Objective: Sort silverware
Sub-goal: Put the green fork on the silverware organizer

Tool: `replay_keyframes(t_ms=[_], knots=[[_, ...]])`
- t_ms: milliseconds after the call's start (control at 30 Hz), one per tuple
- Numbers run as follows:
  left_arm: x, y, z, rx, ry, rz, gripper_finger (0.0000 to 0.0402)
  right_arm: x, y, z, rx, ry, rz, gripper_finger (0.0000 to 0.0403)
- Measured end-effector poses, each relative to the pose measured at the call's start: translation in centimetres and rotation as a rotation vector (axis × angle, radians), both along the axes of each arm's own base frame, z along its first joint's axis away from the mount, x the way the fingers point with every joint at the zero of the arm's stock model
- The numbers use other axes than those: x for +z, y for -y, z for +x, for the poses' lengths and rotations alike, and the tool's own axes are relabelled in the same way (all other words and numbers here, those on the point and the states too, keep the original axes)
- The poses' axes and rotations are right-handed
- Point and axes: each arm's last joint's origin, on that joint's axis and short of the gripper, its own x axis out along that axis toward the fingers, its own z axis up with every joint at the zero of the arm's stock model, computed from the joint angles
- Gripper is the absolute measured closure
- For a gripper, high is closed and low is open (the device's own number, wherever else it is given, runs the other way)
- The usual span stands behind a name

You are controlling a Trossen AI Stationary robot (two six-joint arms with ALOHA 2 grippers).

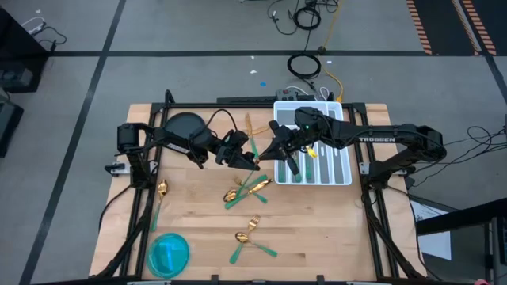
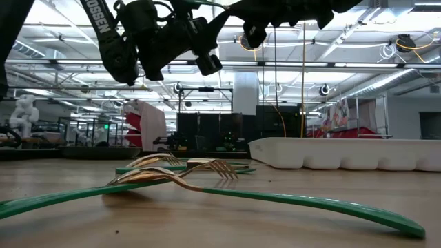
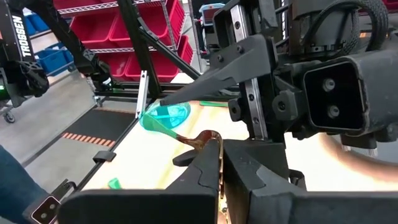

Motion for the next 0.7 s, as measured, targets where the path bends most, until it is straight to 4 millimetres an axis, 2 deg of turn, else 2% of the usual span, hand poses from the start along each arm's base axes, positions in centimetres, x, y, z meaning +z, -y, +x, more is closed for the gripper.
replay_keyframes(t_ms=[133,400,700], knots=[[0.0,0.0,0.0,0.005,-0.004,-0.004,0.0202,0.0,0.0,0.0,0.001,0.001,-0.001,0.0403],[0.0,0.0,0.0,0.006,-0.005,-0.004,0.02,0.2,-0.1,-0.2,0.007,0.01,-0.003,0.0403],[0.0,0.0,0.0,0.004,-0.007,-0.004,0.02,1.9,-0.5,-2.3,0.008,-0.009,0.006,0.0403]])
